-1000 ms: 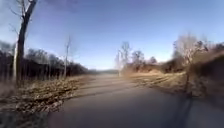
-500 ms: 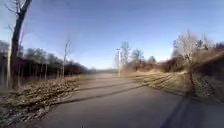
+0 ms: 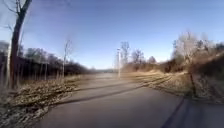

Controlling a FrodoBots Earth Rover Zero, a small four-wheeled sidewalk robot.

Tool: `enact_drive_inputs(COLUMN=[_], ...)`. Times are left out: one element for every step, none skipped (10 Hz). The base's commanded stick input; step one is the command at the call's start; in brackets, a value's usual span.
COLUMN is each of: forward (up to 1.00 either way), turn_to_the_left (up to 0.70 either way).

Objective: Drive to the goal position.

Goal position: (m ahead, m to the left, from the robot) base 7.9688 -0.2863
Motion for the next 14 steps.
enact_drive_inputs(forward=[1.00, 1.00, 1.00, 1.00, 1.00, 1.00, 1.00, 1.00, 1.00, 1.00, 1.00, 1.00, 1.00, 1.00], turn_to_the_left=[0.00, 0.00, 0.00, 0.00, 0.00, 0.00, 0.00, 0.00, 0.00, 0.00, 0.00, 0.00, 0.00, 0.00])
